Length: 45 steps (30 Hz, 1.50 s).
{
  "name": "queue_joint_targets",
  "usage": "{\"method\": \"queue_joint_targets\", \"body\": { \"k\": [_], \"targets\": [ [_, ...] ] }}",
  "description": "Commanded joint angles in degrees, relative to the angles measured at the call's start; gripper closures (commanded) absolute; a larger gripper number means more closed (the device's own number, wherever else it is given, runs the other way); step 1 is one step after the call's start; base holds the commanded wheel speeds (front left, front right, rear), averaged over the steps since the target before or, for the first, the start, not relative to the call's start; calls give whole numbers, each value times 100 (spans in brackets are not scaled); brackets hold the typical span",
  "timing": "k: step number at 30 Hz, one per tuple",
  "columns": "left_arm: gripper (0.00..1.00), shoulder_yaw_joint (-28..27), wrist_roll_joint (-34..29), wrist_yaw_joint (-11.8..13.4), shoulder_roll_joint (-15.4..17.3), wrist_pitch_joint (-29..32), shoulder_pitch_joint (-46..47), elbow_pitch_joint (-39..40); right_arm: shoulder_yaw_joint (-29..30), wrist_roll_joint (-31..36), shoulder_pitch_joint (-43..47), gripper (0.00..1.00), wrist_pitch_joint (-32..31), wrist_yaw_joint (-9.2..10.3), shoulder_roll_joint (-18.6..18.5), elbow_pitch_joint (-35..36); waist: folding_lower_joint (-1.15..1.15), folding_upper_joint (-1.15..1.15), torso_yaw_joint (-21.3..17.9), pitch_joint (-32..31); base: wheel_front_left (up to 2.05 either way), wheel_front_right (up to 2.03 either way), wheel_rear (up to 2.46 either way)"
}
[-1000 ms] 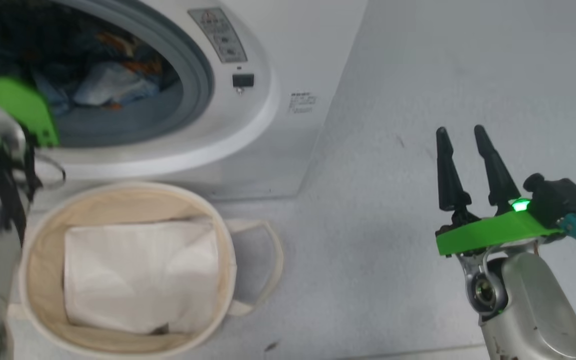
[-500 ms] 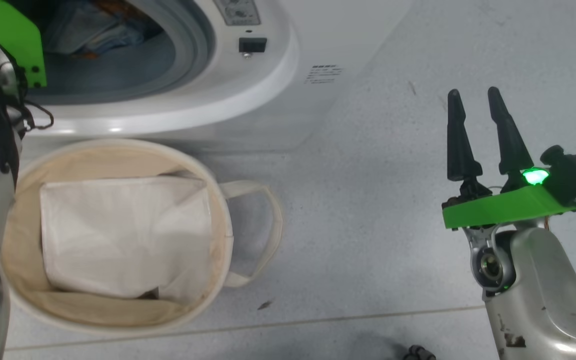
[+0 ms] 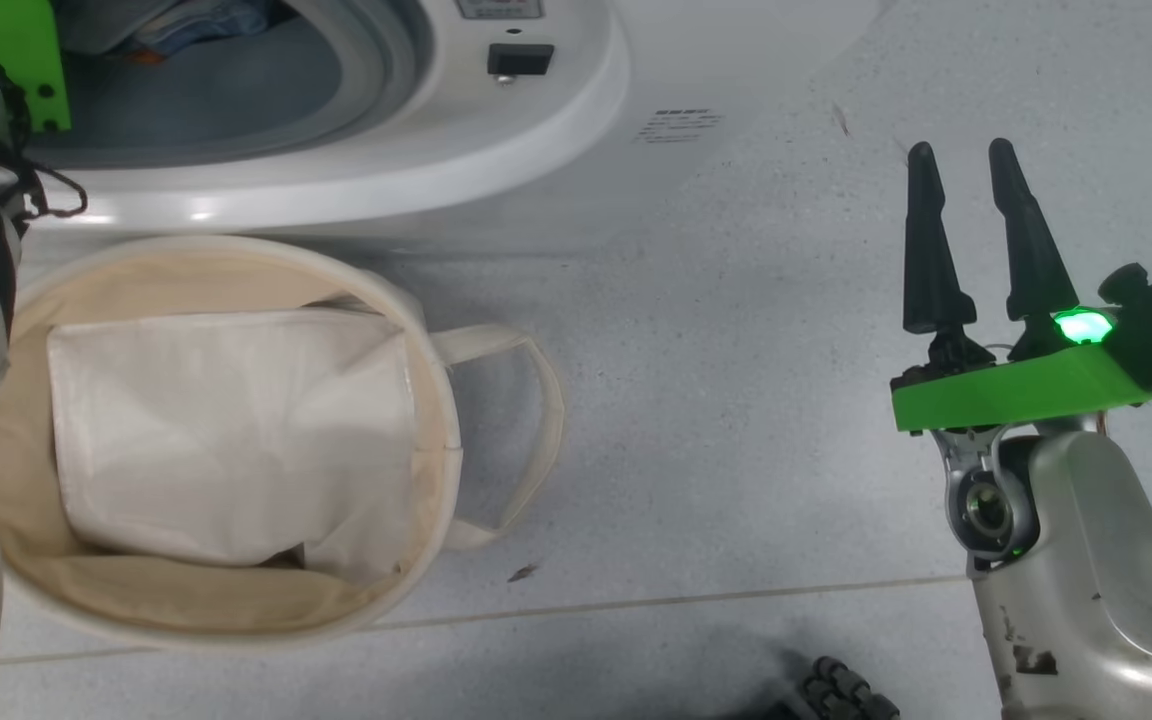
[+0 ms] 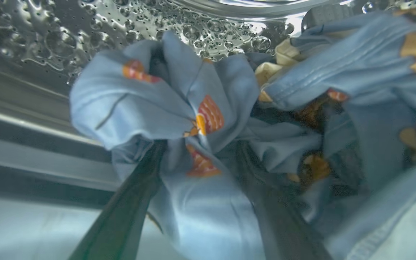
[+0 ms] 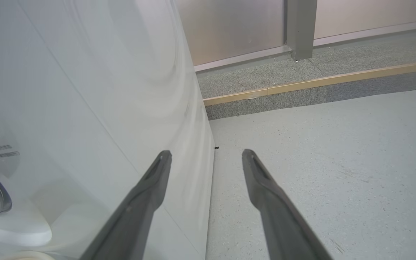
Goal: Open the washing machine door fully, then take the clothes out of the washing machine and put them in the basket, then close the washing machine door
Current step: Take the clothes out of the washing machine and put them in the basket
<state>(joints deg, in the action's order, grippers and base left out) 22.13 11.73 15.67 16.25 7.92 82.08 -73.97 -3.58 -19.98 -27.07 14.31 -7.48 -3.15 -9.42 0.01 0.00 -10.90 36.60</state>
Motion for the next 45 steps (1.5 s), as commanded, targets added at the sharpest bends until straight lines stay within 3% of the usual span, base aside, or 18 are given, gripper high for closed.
{"method": "queue_joint_targets", "body": {
  "k": [1, 2, 3, 4, 11, 15, 21, 33, 40, 45],
  "targets": [
    [0, -39, 5, 11, 302, -28, 181, 68, -107, -45, 7, 0, 69, -1, 27, 200, -1, 0, -9, 3, 0, 0, 0],
    [17, -26, 7, 0, 309, -46, 163, 62, -106, -50, 7, 0, 69, -1, 27, 197, -1, 0, -11, -1, 0, 0, 0],
    [95, -20, 15, -16, 316, -69, 146, 57, -106, -52, 8, 0, 69, -1, 27, 194, -1, 0, -14, -9, 0, 0, 0],
    [100, -30, 40, -27, 318, -92, 126, 52, -104, -52, 9, 0, 69, -1, 27, 190, -1, 0, -14, -23, 0, 0, 0],
    [100, -119, 246, -179, 265, -483, -82, 35, -123, -1, 61, 0, 69, -1, 27, 91, -1, 0, 24, -303, 0, 0, 0],
    [100, -279, 488, -429, 254, -944, -363, 34, -141, 27, 131, 0, 69, -1, 27, -2, -1, 0, 43, -604, 0, 0, 0],
    [100, -435, 833, -1110, 93, -1568, -1023, 33, -111, 123, 331, 0, 69, -1, 27, -196, -1, 0, 162, -1179, 0, 0, 0],
    [100, -517, 1133, -1558, -231, -2221, -2338, 258, -205, 133, 760, 0, 69, -1, 27, -594, -1, 0, 415, -2352, 0, 0, 0],
    [100, -645, 1365, -1801, -414, -2285, -3412, 1070, -247, 133, 1015, 0, 69, -1, 27, -728, -1, 0, 609, -2896, 0, 0, 0],
    [100, -706, 1616, -1864, -462, -2049, -4553, 2353, -232, 152, 1221, 0, 69, -1, 27, -814, -1, 0, 778, -3225, 0, 0, 0]
  ]
}}
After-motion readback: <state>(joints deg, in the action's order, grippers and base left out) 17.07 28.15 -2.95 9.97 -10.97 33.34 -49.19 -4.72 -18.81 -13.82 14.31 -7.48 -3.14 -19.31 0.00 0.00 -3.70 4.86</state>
